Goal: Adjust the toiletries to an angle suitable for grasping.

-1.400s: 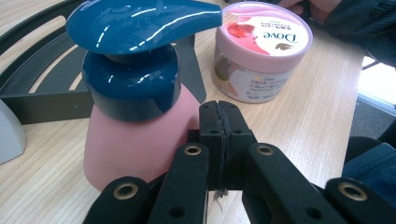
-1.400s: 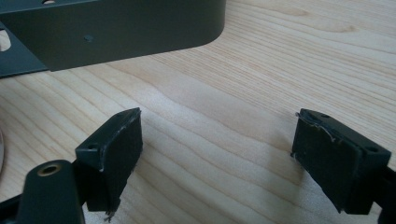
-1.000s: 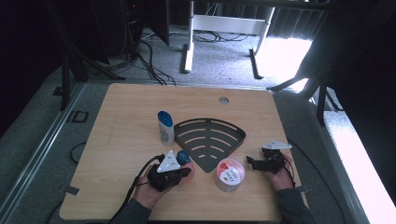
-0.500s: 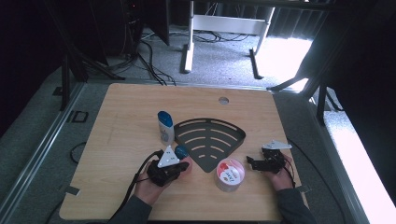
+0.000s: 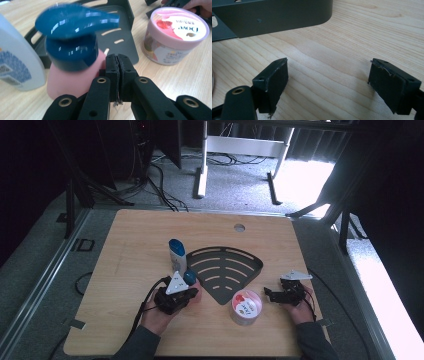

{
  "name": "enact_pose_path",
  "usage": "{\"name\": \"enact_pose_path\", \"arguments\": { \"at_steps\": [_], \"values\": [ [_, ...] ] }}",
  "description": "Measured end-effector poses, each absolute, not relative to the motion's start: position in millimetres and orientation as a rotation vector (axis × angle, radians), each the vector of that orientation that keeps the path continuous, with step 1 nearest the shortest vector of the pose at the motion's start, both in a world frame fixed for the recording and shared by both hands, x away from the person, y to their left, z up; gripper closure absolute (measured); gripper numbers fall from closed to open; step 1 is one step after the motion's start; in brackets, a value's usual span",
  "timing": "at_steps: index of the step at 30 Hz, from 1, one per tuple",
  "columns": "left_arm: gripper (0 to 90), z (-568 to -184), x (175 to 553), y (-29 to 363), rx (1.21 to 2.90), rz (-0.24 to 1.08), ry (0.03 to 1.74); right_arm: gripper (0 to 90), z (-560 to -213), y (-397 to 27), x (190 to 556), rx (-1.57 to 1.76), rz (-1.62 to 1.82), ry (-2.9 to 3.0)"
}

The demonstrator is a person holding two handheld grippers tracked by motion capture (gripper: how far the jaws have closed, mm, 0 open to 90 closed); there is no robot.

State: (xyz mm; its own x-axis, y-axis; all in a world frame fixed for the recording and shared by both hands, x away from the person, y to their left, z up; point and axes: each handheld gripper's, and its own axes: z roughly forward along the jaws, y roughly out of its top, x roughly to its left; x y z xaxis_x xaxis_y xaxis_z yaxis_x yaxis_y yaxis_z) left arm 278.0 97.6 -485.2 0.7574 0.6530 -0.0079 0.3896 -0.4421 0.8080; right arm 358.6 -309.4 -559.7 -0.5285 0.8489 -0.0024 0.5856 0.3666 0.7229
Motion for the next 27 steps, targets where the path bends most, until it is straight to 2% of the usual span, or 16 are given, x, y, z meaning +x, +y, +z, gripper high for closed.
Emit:
{"name": "enact_pose_path", "arguments": {
  "at_steps": [10, 27],
  "values": [
    [89.1, -484, 289, 95, 2.072, 0.408, 0.798, 15.7, -560, -309, 359, 1.252, 0.963, 2.258],
    [88.7, -485, 307, 112, 2.036, 0.454, 0.890, 15.8, -560, -309, 359, 1.252, 0.963, 2.258]
  ]
}}
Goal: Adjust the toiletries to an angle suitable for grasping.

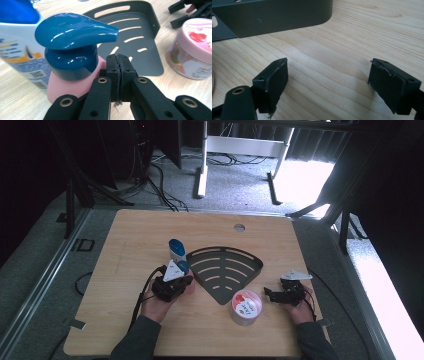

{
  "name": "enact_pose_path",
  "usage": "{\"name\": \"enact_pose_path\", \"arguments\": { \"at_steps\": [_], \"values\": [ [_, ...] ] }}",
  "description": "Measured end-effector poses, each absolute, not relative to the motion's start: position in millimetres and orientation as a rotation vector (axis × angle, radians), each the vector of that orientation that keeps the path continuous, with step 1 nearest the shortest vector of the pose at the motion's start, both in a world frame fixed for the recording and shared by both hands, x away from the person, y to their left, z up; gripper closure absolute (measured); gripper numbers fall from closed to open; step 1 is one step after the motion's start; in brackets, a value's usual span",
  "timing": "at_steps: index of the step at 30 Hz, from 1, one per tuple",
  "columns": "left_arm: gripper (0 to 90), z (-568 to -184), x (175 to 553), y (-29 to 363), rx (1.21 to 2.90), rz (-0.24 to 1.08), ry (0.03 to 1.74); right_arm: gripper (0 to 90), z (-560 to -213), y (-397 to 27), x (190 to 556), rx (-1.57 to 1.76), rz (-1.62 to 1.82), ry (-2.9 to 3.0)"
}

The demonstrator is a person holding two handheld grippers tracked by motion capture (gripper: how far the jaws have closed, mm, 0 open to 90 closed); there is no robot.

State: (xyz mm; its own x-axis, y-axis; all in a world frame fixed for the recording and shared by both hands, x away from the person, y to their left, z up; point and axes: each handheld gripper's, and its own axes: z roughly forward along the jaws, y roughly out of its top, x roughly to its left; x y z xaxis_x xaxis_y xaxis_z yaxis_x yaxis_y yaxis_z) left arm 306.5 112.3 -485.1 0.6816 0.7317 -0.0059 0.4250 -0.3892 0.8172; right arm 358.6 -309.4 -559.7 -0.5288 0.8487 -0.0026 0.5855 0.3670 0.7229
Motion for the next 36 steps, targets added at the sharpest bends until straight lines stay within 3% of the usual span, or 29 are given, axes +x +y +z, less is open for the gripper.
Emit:
{"name": "enact_pose_path", "arguments": {
  "at_steps": [19, 30, 36],
  "values": [
    [88.6, -486, 312, 126, 2.006, 0.479, 0.951, 15.8, -560, -309, 359, 1.253, 0.963, 2.258],
    [78.7, -488, 300, 120, 2.016, 0.449, 0.884, 13.5, -560, -309, 359, 1.244, 0.964, 2.268],
    [68.9, -495, 298, 111, 2.021, 0.402, 0.837, 13.4, -560, -309, 358, 1.234, 0.962, 2.275]
  ]
}}
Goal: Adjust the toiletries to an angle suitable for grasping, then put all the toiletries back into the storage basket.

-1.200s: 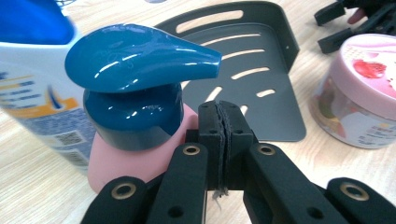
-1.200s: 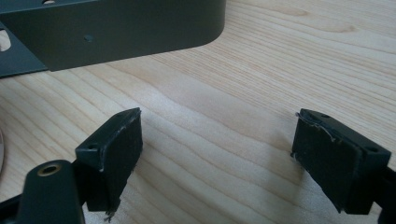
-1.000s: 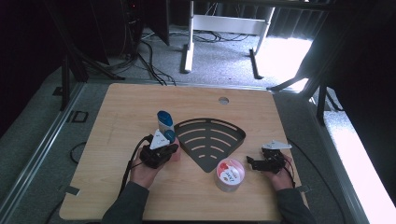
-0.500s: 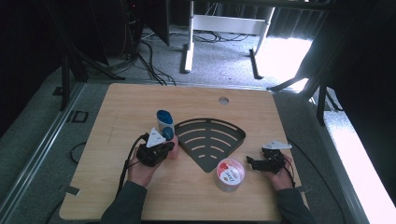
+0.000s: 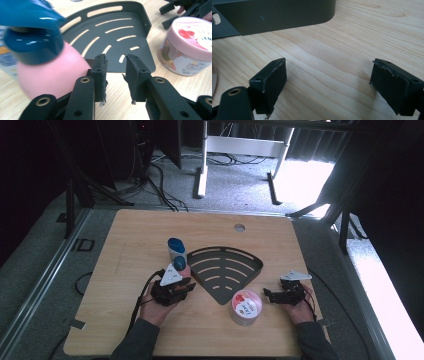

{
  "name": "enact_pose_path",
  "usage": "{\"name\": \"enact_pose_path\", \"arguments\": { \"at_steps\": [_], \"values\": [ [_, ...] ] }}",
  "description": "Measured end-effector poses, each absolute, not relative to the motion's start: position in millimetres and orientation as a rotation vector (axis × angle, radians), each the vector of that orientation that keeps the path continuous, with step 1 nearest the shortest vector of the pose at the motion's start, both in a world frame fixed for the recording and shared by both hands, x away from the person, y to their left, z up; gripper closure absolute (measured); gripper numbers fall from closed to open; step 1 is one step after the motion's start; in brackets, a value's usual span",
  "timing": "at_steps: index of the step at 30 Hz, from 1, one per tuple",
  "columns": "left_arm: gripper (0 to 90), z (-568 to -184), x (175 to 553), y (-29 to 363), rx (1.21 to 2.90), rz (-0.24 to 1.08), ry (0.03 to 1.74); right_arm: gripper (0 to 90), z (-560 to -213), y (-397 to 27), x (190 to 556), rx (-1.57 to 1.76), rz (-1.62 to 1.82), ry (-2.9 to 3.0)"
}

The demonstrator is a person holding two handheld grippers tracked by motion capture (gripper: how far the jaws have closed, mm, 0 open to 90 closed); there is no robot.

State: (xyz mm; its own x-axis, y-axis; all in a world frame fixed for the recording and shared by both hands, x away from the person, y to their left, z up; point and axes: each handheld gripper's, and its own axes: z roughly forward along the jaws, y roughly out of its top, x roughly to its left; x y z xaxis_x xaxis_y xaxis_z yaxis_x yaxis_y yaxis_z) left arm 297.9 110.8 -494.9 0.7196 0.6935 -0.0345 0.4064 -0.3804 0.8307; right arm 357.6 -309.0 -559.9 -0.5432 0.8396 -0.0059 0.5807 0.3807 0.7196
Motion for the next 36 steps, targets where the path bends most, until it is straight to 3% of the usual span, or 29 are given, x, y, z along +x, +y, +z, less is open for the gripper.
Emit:
{"name": "enact_pose_path", "arguments": {
  "at_steps": [7, 24, 28, 31, 36],
  "values": [
    [62.1, -501, 298, 105, 2.051, 0.381, 0.827, 13.5, -560, -309, 357, 1.234, 0.961, 2.277],
    [56.8, -516, 296, 84, 2.114, 0.336, 0.785, 13.8, -560, -309, 357, 1.239, 0.959, 2.272],
    [56.2, -518, 295, 81, 2.120, 0.331, 0.777, 15.5, -560, -308, 357, 1.248, 0.961, 2.264],
    [55.8, -518, 295, 81, 2.123, 0.332, 0.772, 24.4, -557, -309, 357, 1.250, 0.948, 2.276],
    [56.0, -520, 296, 80, 2.120, 0.309, 0.760, 25.0, -556, -312, 355, 1.211, 0.957, 2.313]
  ]
}}
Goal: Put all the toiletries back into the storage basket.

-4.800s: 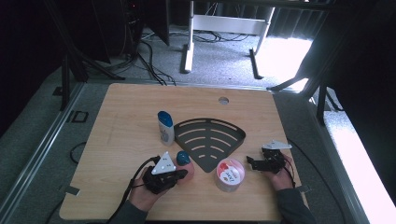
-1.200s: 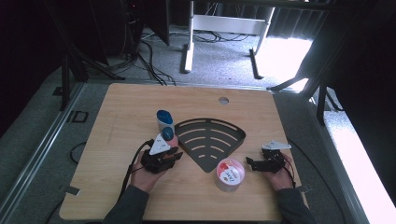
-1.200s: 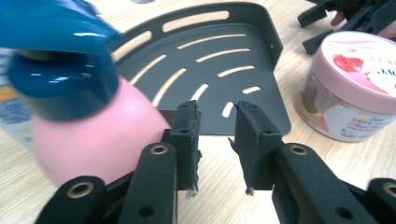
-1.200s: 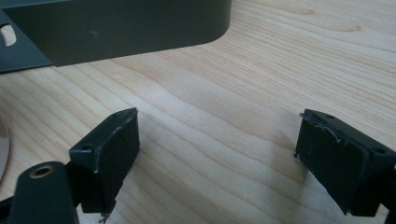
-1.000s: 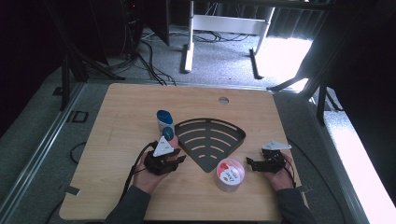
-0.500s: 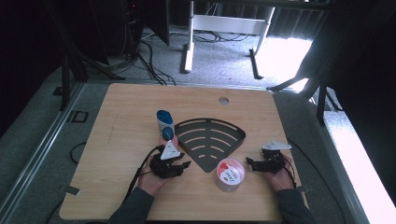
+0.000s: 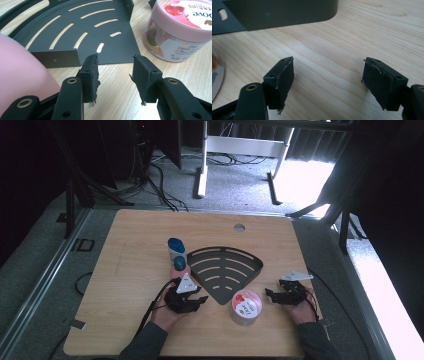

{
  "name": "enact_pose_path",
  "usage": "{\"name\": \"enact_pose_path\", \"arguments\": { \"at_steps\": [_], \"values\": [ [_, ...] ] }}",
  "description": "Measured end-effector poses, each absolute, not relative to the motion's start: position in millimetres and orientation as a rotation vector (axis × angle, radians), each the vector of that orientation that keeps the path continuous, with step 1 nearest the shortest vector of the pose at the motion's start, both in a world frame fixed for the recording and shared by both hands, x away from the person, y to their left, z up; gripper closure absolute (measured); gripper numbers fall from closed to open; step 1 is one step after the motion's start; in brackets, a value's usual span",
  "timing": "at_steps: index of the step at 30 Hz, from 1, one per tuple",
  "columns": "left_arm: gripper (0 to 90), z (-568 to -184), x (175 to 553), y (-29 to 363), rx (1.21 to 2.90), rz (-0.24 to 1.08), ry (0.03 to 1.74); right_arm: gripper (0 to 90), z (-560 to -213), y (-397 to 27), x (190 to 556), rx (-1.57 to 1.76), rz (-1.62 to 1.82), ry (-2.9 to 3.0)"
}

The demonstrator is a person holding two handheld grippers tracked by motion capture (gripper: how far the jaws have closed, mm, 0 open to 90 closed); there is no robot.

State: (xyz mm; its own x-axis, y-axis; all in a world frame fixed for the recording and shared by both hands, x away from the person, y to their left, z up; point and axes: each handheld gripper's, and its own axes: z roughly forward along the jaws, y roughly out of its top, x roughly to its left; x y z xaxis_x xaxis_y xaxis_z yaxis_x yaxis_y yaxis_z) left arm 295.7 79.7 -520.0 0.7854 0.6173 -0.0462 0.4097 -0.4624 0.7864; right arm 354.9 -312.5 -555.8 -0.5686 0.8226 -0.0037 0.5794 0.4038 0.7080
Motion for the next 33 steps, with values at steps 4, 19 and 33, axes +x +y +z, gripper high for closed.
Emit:
{"name": "enact_pose_path", "arguments": {
  "at_steps": [4, 19, 33],
  "values": [
    [57.0, -521, 295, 76, 2.127, 0.302, 0.741, 33.5, -555, -315, 352, 1.183, 0.965, 2.327],
    [55.3, -526, 292, 59, 2.175, 0.248, 0.690, 43.6, -544, -306, 323, 0.986, 1.056, 2.404],
    [50.8, -531, 292, 51, 2.183, 0.233, 0.669, 39.9, -536, -300, 296, 0.841, 1.150, 2.498]
  ]
}}
